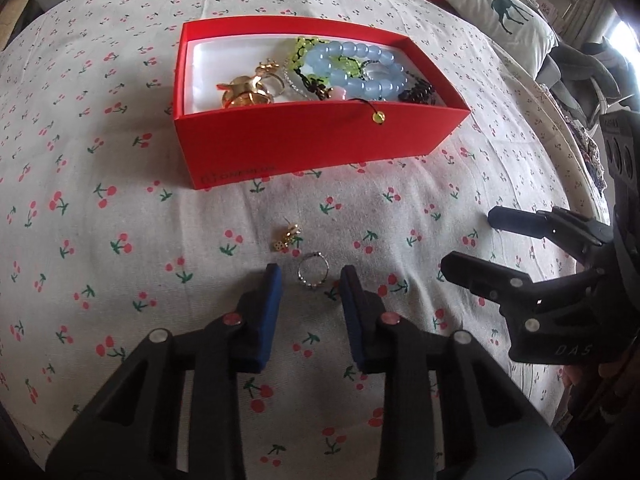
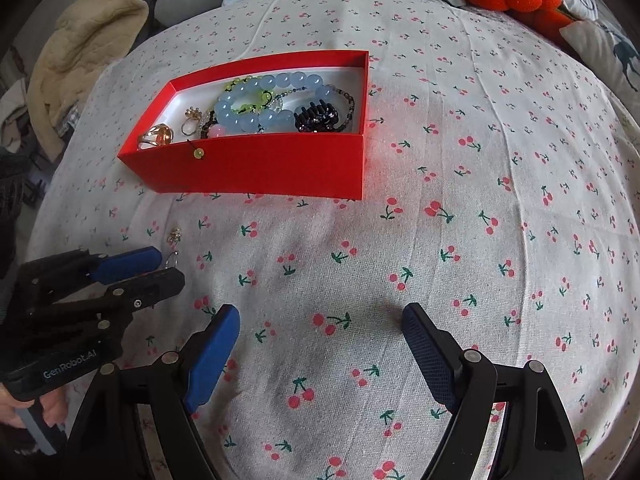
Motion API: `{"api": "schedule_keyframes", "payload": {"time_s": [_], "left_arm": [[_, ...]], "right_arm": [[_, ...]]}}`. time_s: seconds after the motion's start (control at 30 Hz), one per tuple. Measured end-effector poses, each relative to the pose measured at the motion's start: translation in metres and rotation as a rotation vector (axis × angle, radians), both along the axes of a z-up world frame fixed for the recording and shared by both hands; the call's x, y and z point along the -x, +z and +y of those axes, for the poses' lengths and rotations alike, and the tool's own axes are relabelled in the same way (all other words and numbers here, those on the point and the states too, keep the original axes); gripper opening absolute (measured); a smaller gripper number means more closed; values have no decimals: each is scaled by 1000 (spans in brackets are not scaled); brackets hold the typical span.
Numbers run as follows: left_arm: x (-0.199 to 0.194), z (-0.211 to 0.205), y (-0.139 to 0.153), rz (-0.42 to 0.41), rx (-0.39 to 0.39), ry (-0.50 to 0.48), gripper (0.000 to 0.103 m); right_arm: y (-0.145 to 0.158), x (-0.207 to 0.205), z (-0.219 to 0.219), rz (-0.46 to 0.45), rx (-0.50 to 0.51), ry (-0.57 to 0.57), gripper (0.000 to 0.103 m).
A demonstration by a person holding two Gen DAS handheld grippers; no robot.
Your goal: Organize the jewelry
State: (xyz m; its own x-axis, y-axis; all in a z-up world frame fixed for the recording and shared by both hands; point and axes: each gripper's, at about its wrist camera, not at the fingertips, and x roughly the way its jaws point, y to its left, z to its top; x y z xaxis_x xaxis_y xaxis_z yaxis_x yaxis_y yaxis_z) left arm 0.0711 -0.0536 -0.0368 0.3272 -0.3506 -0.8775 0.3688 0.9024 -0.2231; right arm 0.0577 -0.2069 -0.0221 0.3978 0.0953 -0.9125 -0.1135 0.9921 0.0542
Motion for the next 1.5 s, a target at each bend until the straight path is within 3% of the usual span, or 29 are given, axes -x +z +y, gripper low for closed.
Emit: {"api": "schedule_keyframes", "payload": {"time_s": [0.13,0.23,0.3,0.67,0.93,0.97,1.03,1.13,1.33,1.5], "left_arm": [[2,-7,-1,-13,-31,-36,14],[2,-4,1,-9,-29,-31,13],[2,0,3,-6,-21,-23,4],[6,32,28,-60,-7,50,3],[1,58,38,-65,-9,134,3],[2,59,37,-62,-13,139,3],[3,61,36,-54,-15,143,3],[5,64,36,-45,-11,150,3],[7,68,34,-6,14,153,3],[8,71,34,-2,17,161,3]], "right_arm": [[0,1,-1,-2,8,-7,84],[1,1,1,-7,14,-6,84],[1,1,2,-11,14,-1,84],[6,-2,25,-57,-79,53,84],[5,-4,64,-134,-131,164,83],[2,-5,70,-132,-134,181,80],[-4,-7,82,-114,-141,216,63],[-12,-13,95,-107,-112,223,50],[-16,-26,108,-120,-103,210,31],[-19,-28,112,-127,-102,210,24]]}}
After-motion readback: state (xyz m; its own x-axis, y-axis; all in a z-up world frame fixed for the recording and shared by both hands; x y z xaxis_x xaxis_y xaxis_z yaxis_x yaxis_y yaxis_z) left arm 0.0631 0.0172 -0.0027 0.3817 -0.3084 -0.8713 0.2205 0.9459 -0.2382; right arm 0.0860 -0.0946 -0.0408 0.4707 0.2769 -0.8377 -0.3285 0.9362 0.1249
